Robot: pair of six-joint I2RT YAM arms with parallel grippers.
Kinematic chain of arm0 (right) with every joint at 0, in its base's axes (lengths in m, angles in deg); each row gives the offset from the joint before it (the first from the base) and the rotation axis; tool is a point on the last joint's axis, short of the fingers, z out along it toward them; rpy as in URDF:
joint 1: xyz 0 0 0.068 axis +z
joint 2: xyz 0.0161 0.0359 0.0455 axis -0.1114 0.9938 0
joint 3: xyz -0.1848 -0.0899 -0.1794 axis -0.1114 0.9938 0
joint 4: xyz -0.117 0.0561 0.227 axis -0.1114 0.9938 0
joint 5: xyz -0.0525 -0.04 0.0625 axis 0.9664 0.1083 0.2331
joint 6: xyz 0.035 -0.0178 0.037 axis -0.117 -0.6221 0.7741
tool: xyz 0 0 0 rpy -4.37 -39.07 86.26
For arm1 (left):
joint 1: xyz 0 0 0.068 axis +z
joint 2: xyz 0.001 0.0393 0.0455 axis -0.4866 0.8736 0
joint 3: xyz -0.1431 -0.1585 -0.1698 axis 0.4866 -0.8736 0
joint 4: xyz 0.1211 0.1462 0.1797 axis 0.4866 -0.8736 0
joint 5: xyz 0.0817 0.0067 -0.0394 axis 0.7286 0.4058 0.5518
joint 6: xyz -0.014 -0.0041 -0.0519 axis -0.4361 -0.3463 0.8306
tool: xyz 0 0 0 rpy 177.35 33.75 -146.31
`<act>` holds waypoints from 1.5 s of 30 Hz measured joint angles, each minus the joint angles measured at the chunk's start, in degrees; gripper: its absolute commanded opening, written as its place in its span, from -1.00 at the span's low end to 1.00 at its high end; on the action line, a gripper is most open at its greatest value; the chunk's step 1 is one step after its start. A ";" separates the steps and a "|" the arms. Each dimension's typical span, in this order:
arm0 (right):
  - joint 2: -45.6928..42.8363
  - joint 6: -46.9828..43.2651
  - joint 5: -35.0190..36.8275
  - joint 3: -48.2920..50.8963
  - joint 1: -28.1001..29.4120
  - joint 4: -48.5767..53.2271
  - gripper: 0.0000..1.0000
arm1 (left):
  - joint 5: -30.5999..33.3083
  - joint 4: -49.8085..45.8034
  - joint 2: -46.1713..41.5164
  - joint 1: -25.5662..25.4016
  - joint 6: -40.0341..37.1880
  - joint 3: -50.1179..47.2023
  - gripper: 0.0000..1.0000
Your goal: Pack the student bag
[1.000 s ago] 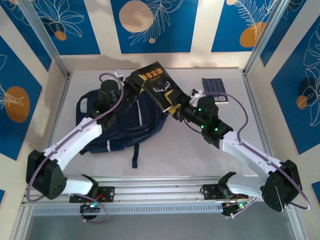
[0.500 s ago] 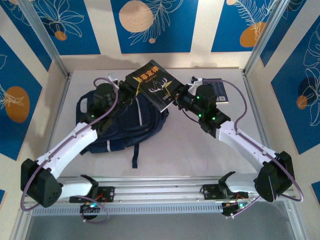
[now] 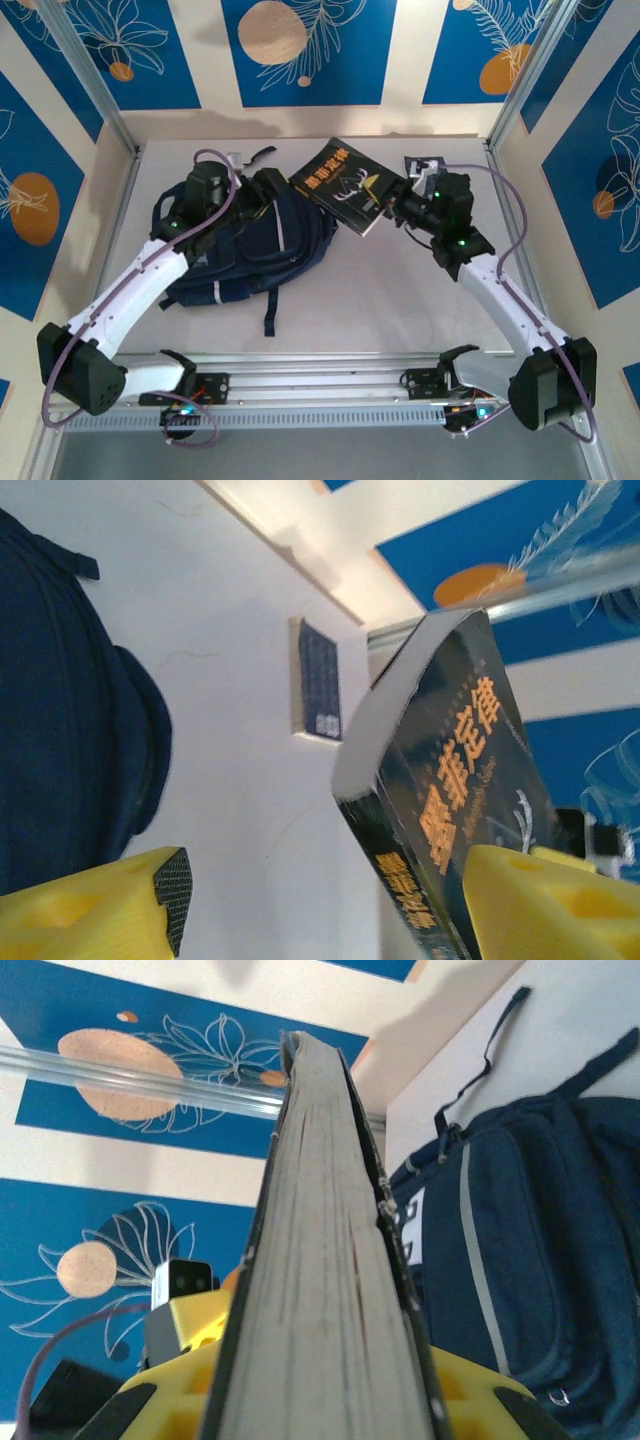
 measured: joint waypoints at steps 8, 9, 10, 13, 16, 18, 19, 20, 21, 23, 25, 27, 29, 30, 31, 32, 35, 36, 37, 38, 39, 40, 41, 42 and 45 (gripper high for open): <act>-5.22 -0.52 -16.76 6.95 -6.01 -0.15 -1.00 | -21.00 7.21 6.38 1.51 -2.56 -1.95 0.48; -6.03 -0.50 -17.62 7.52 -6.23 -0.26 -1.00 | -22.88 9.03 6.75 1.51 -1.75 -2.73 0.46; -6.71 -0.44 -18.36 8.02 -6.32 -0.52 -1.00 | -24.35 10.64 6.99 1.51 -0.83 -3.41 0.44; -7.58 0.15 -19.74 9.18 -6.32 -2.56 -1.00 | -27.78 16.04 7.78 1.44 2.40 -5.11 0.29; -7.56 0.66 -19.87 9.33 -6.32 -3.28 -1.00 | -29.79 20.48 8.68 1.18 5.66 -5.57 0.07; -7.52 0.87 -19.78 9.33 -6.29 -3.63 -1.00 | -30.64 23.08 8.92 0.68 7.08 -5.64 -0.12; -7.45 0.92 -19.69 9.33 -6.25 -3.72 -1.00 | -30.86 24.13 8.92 0.50 7.78 -5.66 -0.19; -7.32 1.01 -19.61 9.33 -6.25 -3.80 -1.00 | -31.10 25.46 8.94 0.37 8.41 -5.68 -0.27; -7.19 1.11 -19.45 9.33 -6.19 -3.87 -1.00 | -31.23 26.43 8.94 0.28 9.16 -5.70 -0.36; -6.93 1.31 -19.21 9.33 -6.14 -4.13 -1.00 | -31.43 28.55 9.35 0.20 10.54 -5.73 -0.49; -6.64 1.66 -18.86 9.33 -6.14 -4.50 -1.00 | -31.65 30.56 10.05 0.11 11.96 -5.86 -0.59; -6.21 2.14 -18.56 9.33 -6.16 -4.96 -1.00 | -31.69 32.54 10.84 0.11 13.33 -6.14 -0.65; -5.77 2.49 -18.36 9.33 -6.16 -5.38 -1.00 | -31.52 33.99 11.43 0.11 14.27 -6.49 -0.70; -5.55 2.64 -18.34 9.33 -6.16 -5.49 -0.94 | -31.50 34.69 11.58 0.13 14.69 -6.71 -0.77; -5.44 2.71 -18.34 9.33 -6.16 -5.55 -0.84 | -31.39 35.08 11.67 0.13 14.84 -6.84 -0.84; -5.40 2.82 -18.25 9.33 -6.16 -5.55 -0.73 | -31.23 35.63 11.72 0.13 15.32 -7.04 -0.91; -5.42 3.30 -17.64 9.31 -6.14 -5.11 -0.10 | -30.91 36.11 11.69 0.09 15.39 -7.58 -1.00; -5.40 3.61 -17.25 9.31 -6.10 -4.92 0.05 | -30.56 36.09 11.69 -0.20 15.34 -7.78 -1.00; -5.40 4.00 -16.98 9.31 -6.01 -4.90 0.15 | -30.14 36.02 11.58 -0.39 15.17 -8.02 -1.00; -5.38 4.35 -16.83 9.31 -5.97 -5.14 0.25 | -29.40 35.87 11.39 -0.63 14.91 -8.48 -1.00; -5.31 5.05 -16.65 9.31 -5.86 -5.53 0.31 | -28.61 35.74 11.02 -0.81 14.67 -9.05 -1.00; -5.25 5.81 -16.57 9.33 -5.68 -6.01 0.32 | -27.89 35.67 10.62 -0.90 14.47 -9.55 -1.00; -5.09 6.43 -16.44 9.33 -5.42 -6.73 0.33 | -27.17 35.67 10.21 -0.92 14.27 -10.12 -1.00; -5.03 6.95 -16.31 9.35 -5.11 -7.34 0.33 | -26.47 35.69 9.73 -0.94 14.10 -10.67 -1.00; -5.05 8.07 -15.41 9.53 -3.98 -8.85 0.31 | -25.16 35.69 8.96 -0.94 14.08 -11.39 -1.00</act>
